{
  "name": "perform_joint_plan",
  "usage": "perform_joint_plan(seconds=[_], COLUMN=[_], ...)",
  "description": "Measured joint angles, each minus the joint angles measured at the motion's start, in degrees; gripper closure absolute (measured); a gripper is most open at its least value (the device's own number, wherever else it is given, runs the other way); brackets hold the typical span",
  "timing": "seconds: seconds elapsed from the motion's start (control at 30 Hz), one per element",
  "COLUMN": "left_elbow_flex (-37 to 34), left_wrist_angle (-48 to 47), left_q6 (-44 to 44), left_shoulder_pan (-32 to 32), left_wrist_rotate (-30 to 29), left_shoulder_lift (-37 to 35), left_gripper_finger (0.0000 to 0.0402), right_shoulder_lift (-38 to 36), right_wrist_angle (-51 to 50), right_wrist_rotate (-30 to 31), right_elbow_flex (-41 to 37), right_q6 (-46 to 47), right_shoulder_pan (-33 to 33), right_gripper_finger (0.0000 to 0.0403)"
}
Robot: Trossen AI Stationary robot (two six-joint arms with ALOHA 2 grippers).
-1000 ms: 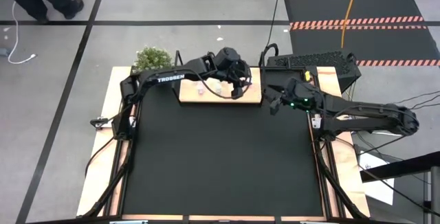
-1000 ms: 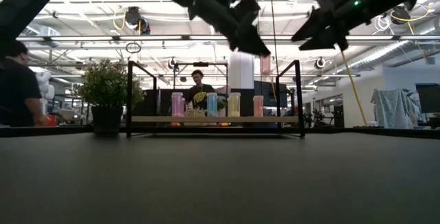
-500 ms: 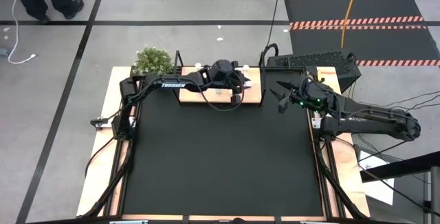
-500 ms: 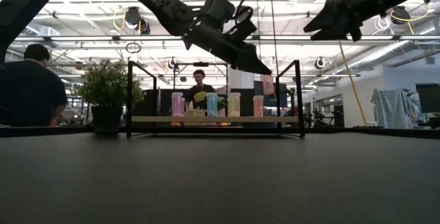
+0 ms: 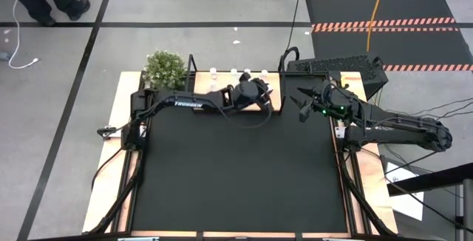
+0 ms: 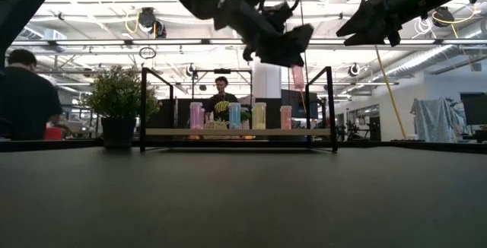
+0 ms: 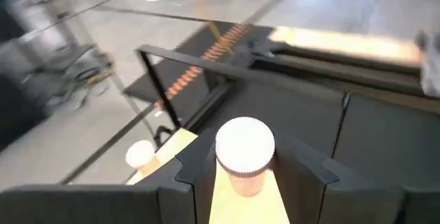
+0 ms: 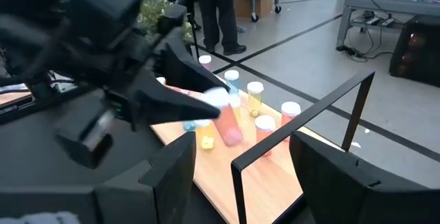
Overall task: Pick and place medicine bottles onto shelf by color
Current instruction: Put the pink pill bottle on the shelf aligned with the other pink pill bottles
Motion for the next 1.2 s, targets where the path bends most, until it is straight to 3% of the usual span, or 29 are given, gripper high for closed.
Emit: perform_joint_plan(seconds=[0.1, 0.23, 0.43, 0.83, 1.2], left_elbow_flex=[0.18, 0.19, 2.53, 24.01, 24.50], left_wrist_angle=[-0.11, -3.37, -5.77, -23.28, -30.76], left_q6=[-8.41, -13.73, -20.68, -20.86, -33.13], left_shoulder_pan=[-2.46, -4.10, -2.60, -0.44, -0.18], left_wrist_rotate=[-7.95, -12.80, -13.00, -13.69, -16.73], left_shoulder_lift=[0.00, 0.40, 5.12, 14.78, 16.28], left_gripper_finger=[0.0270, 0.0270, 0.0270, 0.0270, 0.0270], right_shoulder_lift=[0.00, 0.00, -0.17, -4.74, -10.17], right_wrist_angle=[-0.54, -1.56, -2.58, -5.48, -8.39], right_wrist_rotate=[-0.02, -0.04, -0.09, -3.53, -4.76], right_elbow_flex=[-0.01, -0.01, -0.01, -0.02, -0.02], right_q6=[0.00, -0.02, -0.14, 2.95, 4.13], right_shoulder_pan=[0.00, 0.00, 0.00, 0.14, 0.13], right_gripper_finger=[0.0174, 0.0174, 0.0174, 0.0174, 0.0174])
